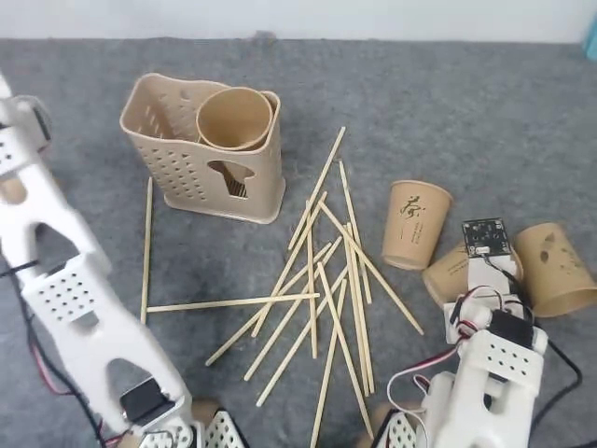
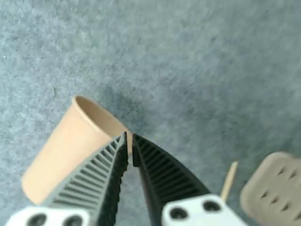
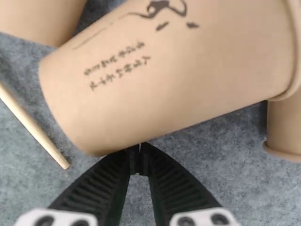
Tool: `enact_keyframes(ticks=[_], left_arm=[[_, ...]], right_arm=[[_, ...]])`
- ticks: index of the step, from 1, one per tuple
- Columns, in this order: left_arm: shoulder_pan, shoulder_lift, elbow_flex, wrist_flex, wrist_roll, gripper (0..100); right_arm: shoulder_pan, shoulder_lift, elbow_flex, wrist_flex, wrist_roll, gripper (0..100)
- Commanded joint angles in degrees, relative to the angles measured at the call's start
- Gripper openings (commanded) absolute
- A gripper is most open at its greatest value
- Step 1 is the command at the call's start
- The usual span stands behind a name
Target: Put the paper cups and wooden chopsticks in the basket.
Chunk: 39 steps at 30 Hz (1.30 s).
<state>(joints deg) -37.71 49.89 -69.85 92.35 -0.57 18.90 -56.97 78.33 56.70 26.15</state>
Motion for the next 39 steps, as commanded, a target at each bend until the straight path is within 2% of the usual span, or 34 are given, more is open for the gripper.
enact_keyframes(ticks=[1,7,11,14,17,19,23,29,32,39], left_arm=[[1.58,2.90,-2.95,-2.73,5.45,1],[-0.44,10.29,-3.21,-2.90,5.63,1],[-3.78,10.73,-3.30,-1.76,5.63,1],[-7.12,10.29,-5.05,0.88,5.01,1],[-10.46,9.58,-6.73,5.98,0.88,1],[-11.96,9.49,-8.92,8.53,-1.14,1],[-14.77,8.09,-15.43,8.35,-1.58,1],[-13.98,2.90,-25.27,7.82,-1.49,1],[-10.64,2.73,-25.27,3.43,-1.49,1],[-3.43,2.64,-13.05,-10.37,-1.93,1]], right_arm=[[0.48,-1.71,-0.18,0.04,0.70,1.7],[0.40,-1.71,-0.18,0.13,0.70,1.7],[0.40,-1.71,-0.18,0.13,0.70,1.7],[0.40,-1.71,-0.18,0.13,0.70,1.7],[0.40,-1.71,-0.18,0.13,0.70,1.7],[0.31,-1.71,-0.18,0.04,0.70,1.7],[0.22,-1.71,-0.18,0.04,0.70,1.7],[0.22,-1.71,-0.18,0.13,0.70,1.7],[0.31,-1.71,-0.18,0.13,0.70,1.7],[0.31,-1.71,-0.18,0.22,0.70,1.7]])
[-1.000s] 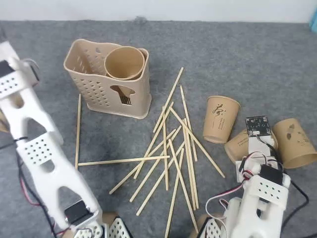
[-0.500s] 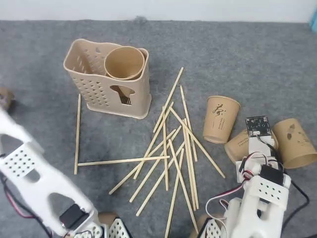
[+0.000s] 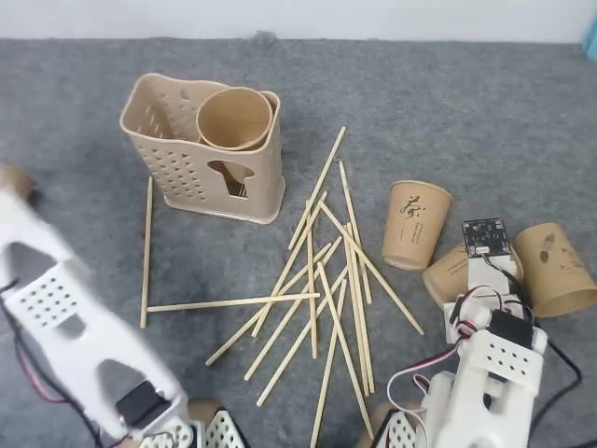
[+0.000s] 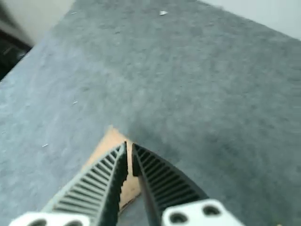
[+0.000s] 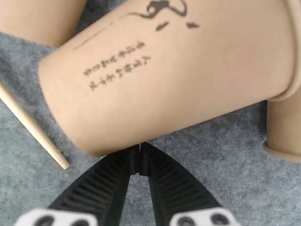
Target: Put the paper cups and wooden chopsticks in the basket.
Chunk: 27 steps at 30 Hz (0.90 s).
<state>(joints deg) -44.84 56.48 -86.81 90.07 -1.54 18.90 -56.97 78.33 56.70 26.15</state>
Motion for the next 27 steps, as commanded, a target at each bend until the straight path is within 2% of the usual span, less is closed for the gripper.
enact_keyframes(ticks=[1,5,13,19,24,27], left_arm=[[4.22,-3.87,5.05,-9.85,-1.05,1],[4.31,-3.78,11.91,-16.53,-1.41,1],[2.29,-3.78,29.41,-26.81,-11.69,1],[0.97,-3.78,33.89,-33.23,-12.84,1],[0.00,-3.78,34.24,-33.76,-12.84,1],[-0.70,-4.22,33.98,-29.27,-15.65,1]], right_arm=[[0.31,-1.71,-0.18,0.22,0.70,1.7],[0.40,-1.71,-0.18,0.22,0.70,1.7],[0.40,-1.71,-0.18,0.22,0.70,1.7],[0.31,-1.71,-0.18,0.31,0.70,1.7],[0.48,-1.71,-0.18,0.31,0.70,1.7],[0.48,-1.71,-0.18,0.31,0.70,1.7]])
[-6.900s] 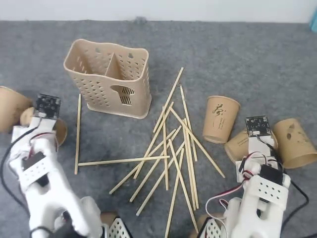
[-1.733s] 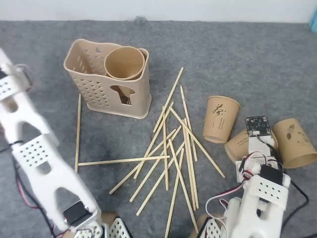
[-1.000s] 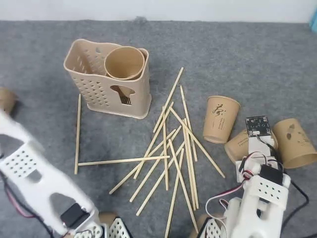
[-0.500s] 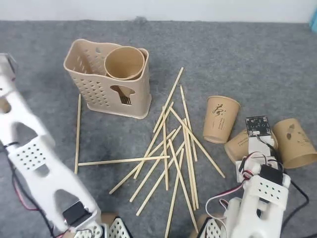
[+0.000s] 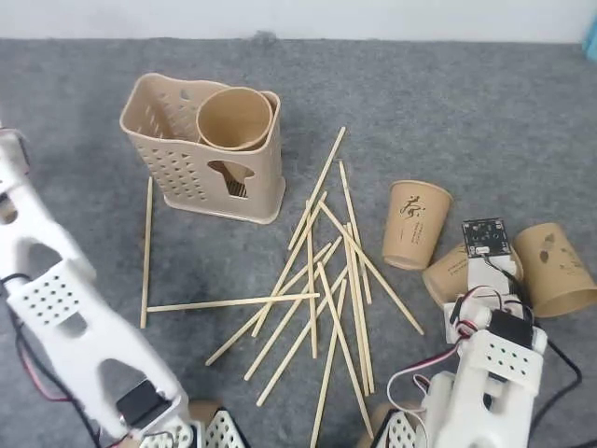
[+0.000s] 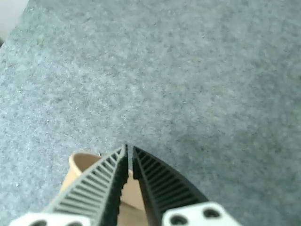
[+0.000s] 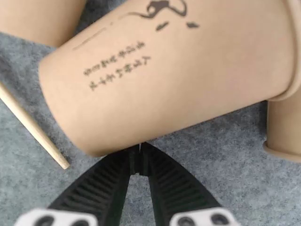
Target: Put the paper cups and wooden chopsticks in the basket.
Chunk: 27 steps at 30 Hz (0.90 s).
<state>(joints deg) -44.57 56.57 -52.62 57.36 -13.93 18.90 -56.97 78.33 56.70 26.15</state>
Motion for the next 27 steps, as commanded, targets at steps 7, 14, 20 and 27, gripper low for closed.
enact_keyframes(ticks=[7,14,20,27], left_arm=[[-4.92,-3.96,-8.57,27.87,-19.52,1],[-12.84,-4.48,-14.20,43.25,-31.12,1],[-21.36,-4.48,-14.20,43.25,-34.02,1],[-30.07,-4.13,-16.40,43.08,-38.33,1]], right_arm=[[0.48,-1.71,-0.18,0.40,0.70,1.7],[0.31,-1.71,-0.18,0.40,0.70,1.7],[0.31,-1.71,-0.18,0.31,0.70,1.7],[0.31,-1.71,-0.18,0.22,0.79,1.7]])
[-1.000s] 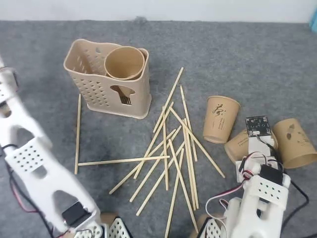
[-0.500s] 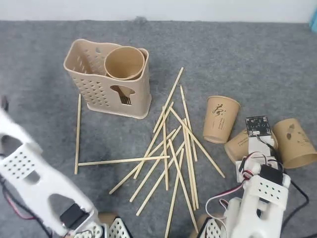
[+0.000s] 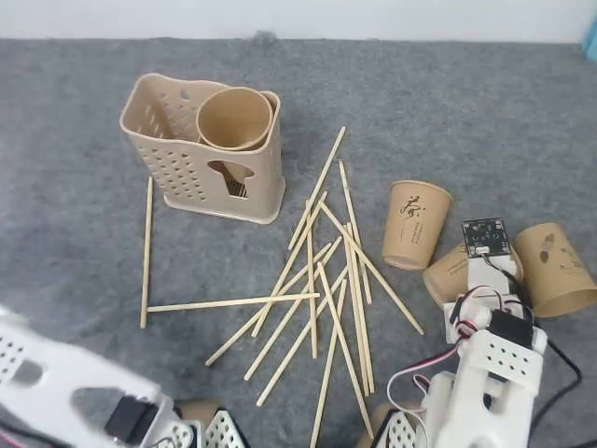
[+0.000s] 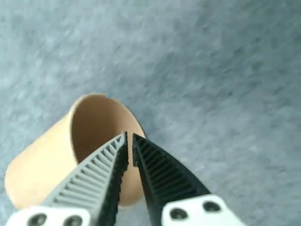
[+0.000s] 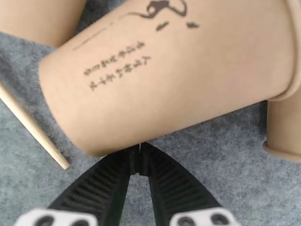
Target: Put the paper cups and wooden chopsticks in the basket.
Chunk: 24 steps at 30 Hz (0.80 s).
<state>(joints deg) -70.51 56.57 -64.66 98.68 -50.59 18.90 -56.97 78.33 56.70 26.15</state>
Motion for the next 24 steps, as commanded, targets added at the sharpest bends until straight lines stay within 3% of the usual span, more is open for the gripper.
enact_keyframes(ticks=[1,10,17,21,24], left_arm=[[-5.19,-3.96,-5.32,1.67,-1.67,1],[-8.35,-4.48,-6.55,1.76,-1.23,1],[-8.44,-9.85,-13.32,1.85,8.88,1],[-12.13,-12.75,-16.66,1.85,15.21,1],[-14.59,-12.57,-16.84,1.85,15.38,3]], right_arm=[[0.31,-1.71,-0.18,0.22,0.79,1.7],[0.31,-1.71,-0.18,0.22,0.79,1.7],[0.31,-1.71,-0.18,0.31,0.79,1.8],[0.31,-1.71,-0.18,0.31,0.79,1.9],[0.31,-1.71,-0.18,0.31,0.79,1.9]])
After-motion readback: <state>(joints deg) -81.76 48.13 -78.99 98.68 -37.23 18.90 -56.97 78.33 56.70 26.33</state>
